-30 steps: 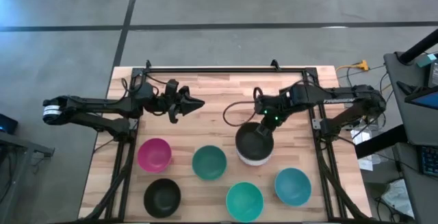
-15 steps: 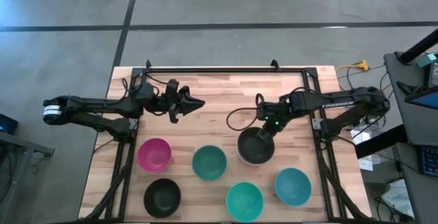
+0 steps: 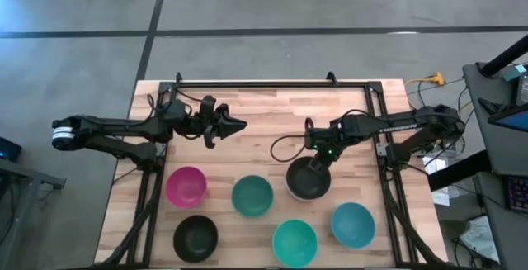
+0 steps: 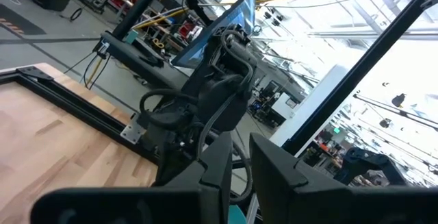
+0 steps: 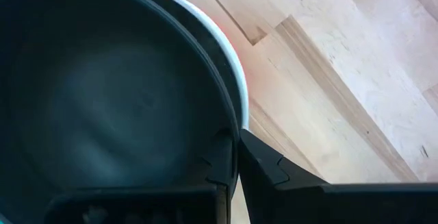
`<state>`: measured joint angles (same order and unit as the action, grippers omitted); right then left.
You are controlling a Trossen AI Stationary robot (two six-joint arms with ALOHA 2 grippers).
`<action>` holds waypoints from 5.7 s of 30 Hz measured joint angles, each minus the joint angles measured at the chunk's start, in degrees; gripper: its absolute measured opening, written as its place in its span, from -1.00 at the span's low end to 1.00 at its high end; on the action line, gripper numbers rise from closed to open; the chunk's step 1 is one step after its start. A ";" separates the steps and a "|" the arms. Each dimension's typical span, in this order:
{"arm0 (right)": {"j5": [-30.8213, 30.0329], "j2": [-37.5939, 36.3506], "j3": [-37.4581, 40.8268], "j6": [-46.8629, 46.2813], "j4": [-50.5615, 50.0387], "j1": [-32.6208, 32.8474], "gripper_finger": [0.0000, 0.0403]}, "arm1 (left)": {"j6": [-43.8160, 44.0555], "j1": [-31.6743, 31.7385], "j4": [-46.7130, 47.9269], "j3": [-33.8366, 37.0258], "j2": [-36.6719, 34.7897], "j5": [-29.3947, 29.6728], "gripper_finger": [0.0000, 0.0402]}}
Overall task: Nest bowls inside each other
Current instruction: Stack the top black bowl on top of the white bowl, then stack the pink bowl on top of the right black bowl
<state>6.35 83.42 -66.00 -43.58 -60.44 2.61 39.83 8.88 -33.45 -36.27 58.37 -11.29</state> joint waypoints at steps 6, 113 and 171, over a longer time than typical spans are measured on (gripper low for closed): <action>0.01 0.09 0.99 0.05 0.07 0.00 -0.94 | 0.00 0.00 -0.03 0.00 0.00 0.00 -0.81; -31.72 -35.91 14.54 4.63 29.40 13.33 -0.64 | -3.26 -25.26 106.49 -17.03 6.14 8.49 -0.21; -30.76 -37.16 14.47 1.76 33.76 12.58 -0.68 | -9.16 -15.27 81.60 -24.57 5.99 18.84 -1.00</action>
<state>-24.41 46.26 -51.53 -41.82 -26.67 15.19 30.68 -6.39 48.15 -60.84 64.36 7.55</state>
